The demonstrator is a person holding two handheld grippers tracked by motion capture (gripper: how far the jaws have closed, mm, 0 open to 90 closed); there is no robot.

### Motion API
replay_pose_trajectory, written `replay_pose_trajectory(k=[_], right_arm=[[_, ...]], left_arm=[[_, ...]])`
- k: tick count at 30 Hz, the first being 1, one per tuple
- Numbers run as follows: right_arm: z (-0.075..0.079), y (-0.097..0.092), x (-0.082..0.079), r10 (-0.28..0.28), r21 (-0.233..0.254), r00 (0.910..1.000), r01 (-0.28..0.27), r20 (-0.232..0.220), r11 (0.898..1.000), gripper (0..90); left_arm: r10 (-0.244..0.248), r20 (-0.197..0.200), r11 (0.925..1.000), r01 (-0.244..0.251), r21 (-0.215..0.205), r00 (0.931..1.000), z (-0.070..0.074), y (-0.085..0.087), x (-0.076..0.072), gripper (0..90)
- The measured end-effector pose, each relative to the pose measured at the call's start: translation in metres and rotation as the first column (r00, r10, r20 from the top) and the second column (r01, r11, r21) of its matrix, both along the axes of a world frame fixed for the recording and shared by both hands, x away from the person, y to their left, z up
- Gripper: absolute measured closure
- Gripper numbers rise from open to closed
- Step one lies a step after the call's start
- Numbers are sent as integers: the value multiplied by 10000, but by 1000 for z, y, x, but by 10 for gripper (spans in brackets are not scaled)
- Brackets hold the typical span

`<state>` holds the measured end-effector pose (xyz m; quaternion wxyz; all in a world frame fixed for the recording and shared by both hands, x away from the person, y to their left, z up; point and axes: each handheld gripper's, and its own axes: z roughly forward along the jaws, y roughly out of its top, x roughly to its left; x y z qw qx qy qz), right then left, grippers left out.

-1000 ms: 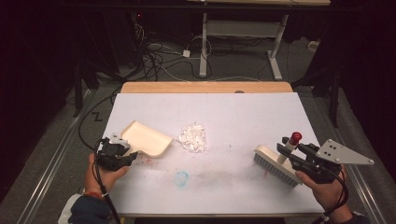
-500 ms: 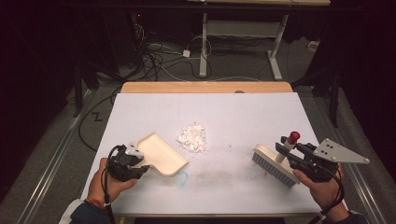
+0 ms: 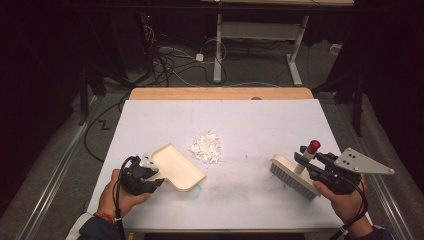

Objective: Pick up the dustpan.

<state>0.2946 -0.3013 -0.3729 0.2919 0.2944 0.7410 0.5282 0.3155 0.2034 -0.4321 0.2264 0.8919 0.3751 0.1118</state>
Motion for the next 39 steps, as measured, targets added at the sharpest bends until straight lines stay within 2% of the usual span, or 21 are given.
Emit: replay_pose_trajectory(k=[8, 20, 25, 31, 39], right_arm=[[3, 6, 13, 70, 78, 10000, -70, 22, 9999, 707], [8, 22, 52, -37, 176, 10000, 37, -23, 9998, 707], [8, 35, 69, 9, 187, 9999, -6, -134, 9998, 708], [6, 42, 75, -3, 37, 9998, 4, -196, 10000, 707], [6, 43, 85, -121, 130, 9997, 124, -203, 9998, 707]], left_arm=[[-55, -45, 10000, 55, -15, 10000, -1, -1, 2, 638], [-152, -166, 9999, 152, -40, 9997, -6, -1, 8, 637], [-171, -157, 9999, 170, -20, 9997, -6, -1, 7, 637], [-139, -170, 9999, 138, -96, 9998, -7, -1, 8, 637], [-210, -117, 9998, 210, -62, 9997, -7, -1, 9, 638]])
